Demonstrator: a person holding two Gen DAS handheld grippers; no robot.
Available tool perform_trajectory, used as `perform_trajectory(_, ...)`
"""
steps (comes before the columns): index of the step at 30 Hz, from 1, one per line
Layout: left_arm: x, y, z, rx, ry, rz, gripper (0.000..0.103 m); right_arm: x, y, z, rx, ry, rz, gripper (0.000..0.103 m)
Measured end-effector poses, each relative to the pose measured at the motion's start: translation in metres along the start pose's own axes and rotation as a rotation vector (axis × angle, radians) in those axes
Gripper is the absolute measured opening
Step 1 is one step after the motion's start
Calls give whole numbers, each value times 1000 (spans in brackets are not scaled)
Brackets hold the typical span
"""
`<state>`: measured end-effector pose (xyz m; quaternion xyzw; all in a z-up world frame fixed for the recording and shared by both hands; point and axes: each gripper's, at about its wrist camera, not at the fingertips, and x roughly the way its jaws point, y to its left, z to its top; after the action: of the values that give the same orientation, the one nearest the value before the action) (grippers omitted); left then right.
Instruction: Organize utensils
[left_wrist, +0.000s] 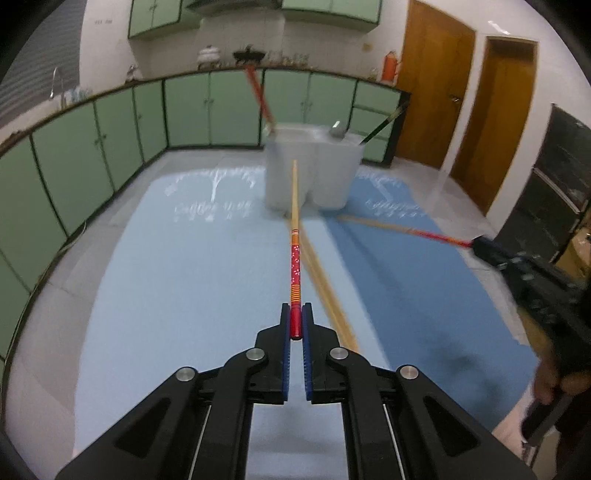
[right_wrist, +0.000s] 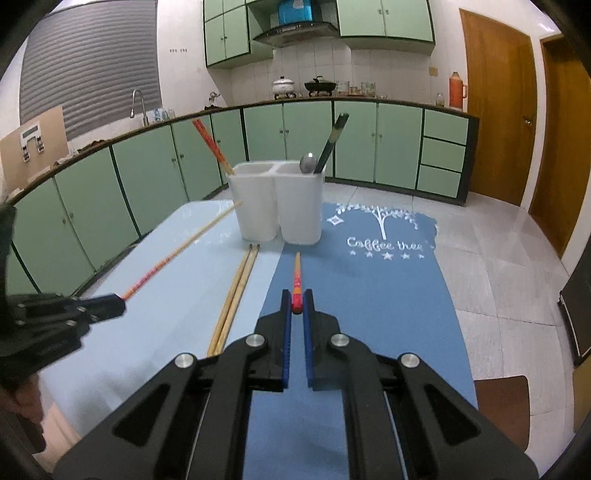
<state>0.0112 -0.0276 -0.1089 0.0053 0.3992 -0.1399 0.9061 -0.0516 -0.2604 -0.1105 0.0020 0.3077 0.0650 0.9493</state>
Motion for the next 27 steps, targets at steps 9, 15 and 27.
perform_trajectory(9,66,23,-31,-66,113,48,6,29,6,-38,9,120,-18,5)
perform_trajectory(15,54,23,-48,-58,90,32,32,40,7,-51,17,156,-16,5)
perform_trajectory(27,57,20,-50,-34,63,46,9,47,-2,-52,47,165,-16,5)
